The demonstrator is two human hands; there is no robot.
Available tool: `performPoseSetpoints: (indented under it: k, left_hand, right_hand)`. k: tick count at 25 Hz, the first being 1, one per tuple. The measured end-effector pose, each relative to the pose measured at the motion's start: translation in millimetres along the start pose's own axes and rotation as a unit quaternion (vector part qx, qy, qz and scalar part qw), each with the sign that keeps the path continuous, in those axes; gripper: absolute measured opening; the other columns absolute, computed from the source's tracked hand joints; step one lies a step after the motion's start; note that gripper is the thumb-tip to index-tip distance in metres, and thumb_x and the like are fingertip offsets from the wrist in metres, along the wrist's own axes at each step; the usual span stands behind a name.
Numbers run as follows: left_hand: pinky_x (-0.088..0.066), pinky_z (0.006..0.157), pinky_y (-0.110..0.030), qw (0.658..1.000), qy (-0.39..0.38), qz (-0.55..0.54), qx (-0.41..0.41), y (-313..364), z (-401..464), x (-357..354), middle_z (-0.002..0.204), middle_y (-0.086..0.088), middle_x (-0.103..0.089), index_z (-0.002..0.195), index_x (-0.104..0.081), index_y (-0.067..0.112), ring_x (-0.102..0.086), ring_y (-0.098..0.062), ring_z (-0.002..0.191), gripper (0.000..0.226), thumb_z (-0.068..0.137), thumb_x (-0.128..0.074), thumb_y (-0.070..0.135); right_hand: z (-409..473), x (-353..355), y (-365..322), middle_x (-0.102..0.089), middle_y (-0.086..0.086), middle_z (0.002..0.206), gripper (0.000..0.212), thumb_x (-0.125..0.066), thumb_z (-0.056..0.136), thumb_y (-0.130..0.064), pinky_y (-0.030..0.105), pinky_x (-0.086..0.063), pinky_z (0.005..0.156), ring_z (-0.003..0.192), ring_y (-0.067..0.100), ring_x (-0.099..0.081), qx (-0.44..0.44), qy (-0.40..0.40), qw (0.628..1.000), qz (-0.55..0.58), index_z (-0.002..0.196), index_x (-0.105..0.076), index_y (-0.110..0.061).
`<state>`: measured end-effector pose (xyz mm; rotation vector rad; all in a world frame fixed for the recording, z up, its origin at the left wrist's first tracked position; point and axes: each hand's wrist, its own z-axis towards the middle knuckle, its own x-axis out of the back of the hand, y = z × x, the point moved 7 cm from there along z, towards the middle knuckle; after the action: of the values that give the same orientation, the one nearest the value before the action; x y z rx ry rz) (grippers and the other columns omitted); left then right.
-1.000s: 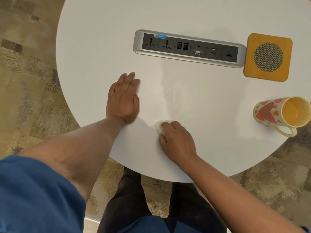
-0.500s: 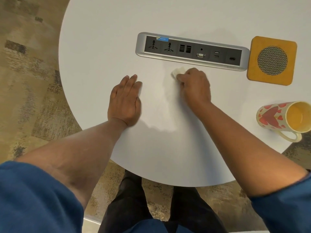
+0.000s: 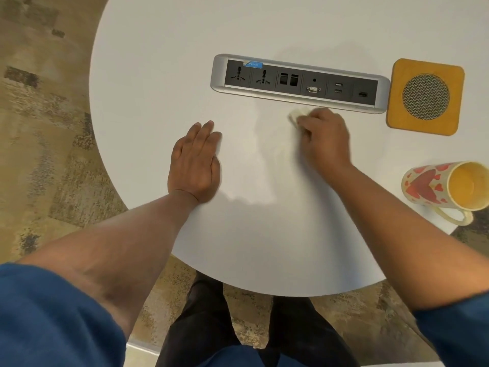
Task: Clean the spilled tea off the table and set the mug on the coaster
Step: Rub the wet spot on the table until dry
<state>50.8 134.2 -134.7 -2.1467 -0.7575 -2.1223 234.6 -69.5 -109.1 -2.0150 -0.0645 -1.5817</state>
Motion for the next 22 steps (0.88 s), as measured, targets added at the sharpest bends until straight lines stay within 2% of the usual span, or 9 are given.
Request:
performPoseSetpoints:
  k: [2,4,5,8,11,13,16,18,22]
  left_hand:
    - [-0.028,0.117,-0.047,1.000,-0.005,0.004,-0.002,1.5,1.6,1.4,0.161,-0.008,-0.040,0.143,-0.049,0.012,-0.030,-0.032,0.152,0.055,0.088,-0.045,0.017]
    - [-0.028,0.118,-0.048,1.000,-0.008,0.006,-0.002,1.1,0.6,1.7,0.162,-0.008,-0.039,0.144,-0.049,0.012,-0.030,-0.032,0.153,0.055,0.089,-0.046,0.016]
    - [-0.027,0.118,-0.048,1.000,-0.009,0.007,-0.001,1.6,-0.1,1.3,0.162,-0.008,-0.039,0.144,-0.049,0.012,-0.029,-0.032,0.153,0.055,0.089,-0.046,0.015]
    - [-0.027,0.118,-0.047,1.000,-0.016,0.005,0.003,1.3,-0.1,-0.9,0.163,-0.007,-0.038,0.144,-0.048,0.013,-0.028,-0.031,0.153,0.055,0.089,-0.046,0.016]
    - [-0.028,0.118,-0.047,1.000,-0.015,0.009,0.001,1.7,0.1,-1.6,0.162,-0.006,-0.039,0.143,-0.048,0.014,-0.028,-0.031,0.153,0.055,0.088,-0.047,0.015]
    - [-0.027,0.118,-0.047,1.000,-0.011,0.005,0.001,2.1,0.4,-1.1,0.162,-0.006,-0.039,0.143,-0.048,0.014,-0.029,-0.031,0.153,0.055,0.088,-0.047,0.015]
    - [-0.027,0.118,-0.046,1.000,-0.007,0.000,0.005,1.9,-0.8,-0.2,0.162,-0.006,-0.039,0.143,-0.048,0.014,-0.029,-0.031,0.153,0.055,0.088,-0.045,0.016]
    - [-0.027,0.117,-0.047,1.000,-0.004,0.004,0.002,1.7,-1.3,-0.3,0.162,-0.007,-0.040,0.143,-0.049,0.014,-0.029,-0.032,0.152,0.055,0.088,-0.045,0.016]
    - [-0.028,0.117,-0.047,1.000,0.004,0.003,-0.006,2.9,-0.5,-1.0,0.161,-0.007,-0.040,0.142,-0.048,0.014,-0.030,-0.032,0.152,0.054,0.088,-0.045,0.015]
  right_hand:
    - [-11.0,-24.6,-43.2,-0.067,0.009,0.111,0.028,-0.053,0.091,-0.019,0.028,-0.039,0.075,0.100,0.037,-0.056,0.069,-0.053,0.996,0.030,0.108,-0.075,-0.016]
    - [-66.5,-46.1,-76.8,-0.068,0.008,0.107,0.028,-0.057,0.084,-0.012,0.035,-0.048,0.074,0.091,0.036,-0.056,0.192,-0.119,0.974,0.027,0.104,-0.076,-0.015]
    - [-90.1,-45.8,-73.6,-0.068,0.006,0.103,0.027,-0.059,0.081,-0.009,0.038,-0.050,0.071,0.087,0.035,-0.057,0.216,-0.130,0.967,0.026,0.100,-0.077,-0.015]
    - [-85.1,-10.6,-9.0,-0.070,0.010,0.098,0.022,-0.061,0.075,-0.006,0.039,-0.051,0.068,0.082,0.038,-0.060,0.142,-0.045,0.989,-0.005,0.090,-0.076,-0.013]
    - [-27.8,28.4,54.5,-0.069,0.015,0.106,0.026,-0.057,0.082,-0.006,0.039,-0.048,0.071,0.086,0.043,-0.058,0.015,0.052,0.998,-0.044,0.097,-0.077,-0.008]
    - [-21.5,25.3,43.7,-0.069,0.015,0.104,0.024,-0.059,0.082,-0.003,0.038,-0.047,0.070,0.086,0.042,-0.058,0.017,0.054,0.998,-0.032,0.098,-0.077,-0.008]
    - [-79.3,-4.2,7.4,-0.066,0.012,0.094,0.022,-0.060,0.077,-0.005,0.038,-0.047,0.064,0.078,0.037,-0.056,0.085,-0.013,0.996,-0.022,0.091,-0.076,-0.011]
    - [-106.2,-3.6,18.4,-0.065,0.010,0.094,0.021,-0.059,0.077,-0.006,0.036,-0.047,0.064,0.079,0.036,-0.055,0.105,-0.021,0.994,-0.017,0.090,-0.075,-0.011]
    - [-73.8,28.9,80.8,-0.064,0.016,0.103,0.027,-0.059,0.080,-0.005,0.038,-0.046,0.073,0.089,0.042,-0.059,-0.060,0.081,0.995,-0.004,0.101,-0.075,-0.008]
